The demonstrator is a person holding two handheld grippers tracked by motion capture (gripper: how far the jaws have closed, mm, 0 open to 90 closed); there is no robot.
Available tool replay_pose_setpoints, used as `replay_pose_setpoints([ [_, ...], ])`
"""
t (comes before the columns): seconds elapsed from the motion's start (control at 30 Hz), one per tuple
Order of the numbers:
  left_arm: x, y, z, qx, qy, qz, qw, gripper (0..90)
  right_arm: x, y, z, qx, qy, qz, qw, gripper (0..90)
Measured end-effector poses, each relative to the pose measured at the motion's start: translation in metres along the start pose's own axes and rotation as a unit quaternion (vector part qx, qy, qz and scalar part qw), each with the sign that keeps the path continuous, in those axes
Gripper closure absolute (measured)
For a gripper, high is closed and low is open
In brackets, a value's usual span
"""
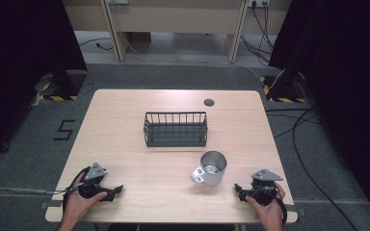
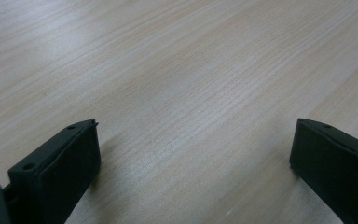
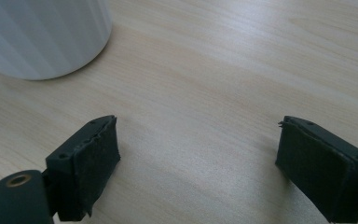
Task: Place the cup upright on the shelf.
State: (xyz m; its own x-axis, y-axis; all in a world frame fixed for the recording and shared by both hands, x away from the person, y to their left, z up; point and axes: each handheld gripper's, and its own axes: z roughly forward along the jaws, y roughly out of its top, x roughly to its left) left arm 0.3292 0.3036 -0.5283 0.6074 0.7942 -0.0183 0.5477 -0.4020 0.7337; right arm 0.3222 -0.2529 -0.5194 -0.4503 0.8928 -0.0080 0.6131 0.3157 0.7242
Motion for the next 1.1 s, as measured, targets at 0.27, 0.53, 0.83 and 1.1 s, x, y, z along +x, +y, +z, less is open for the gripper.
replay_pose_setpoints([
  [0.27, 0.0, 0.0, 0.0, 0.0, 0.0, 0.0, 1.0, 0.8, 0.003, -0.001, -0.003, -0.027, 0.011, -0.003, 0.9996, 15.5],
  [0.53, 0.0, 0.0, 0.0, 0.001, 0.0, 0.001, 1.0, 0.6, 0.008, 0.0, -0.012, -0.082, 0.027, 0.01, 0.9962, 15.2],
  [0.83, 0.001, 0.001, 0.001, 0.003, -0.001, 0.001, 1.0, 0.0, 0.02, 0.008, -0.029, -0.155, 0.058, 0.013, 0.9861, 15.0],
  [1.1, 0.001, 0.001, 0.001, 0.003, -0.001, 0.001, 1.0, 0.0, 0.034, 0.019, -0.032, -0.191, 0.073, 0.003, 0.9788, 15.0],
])
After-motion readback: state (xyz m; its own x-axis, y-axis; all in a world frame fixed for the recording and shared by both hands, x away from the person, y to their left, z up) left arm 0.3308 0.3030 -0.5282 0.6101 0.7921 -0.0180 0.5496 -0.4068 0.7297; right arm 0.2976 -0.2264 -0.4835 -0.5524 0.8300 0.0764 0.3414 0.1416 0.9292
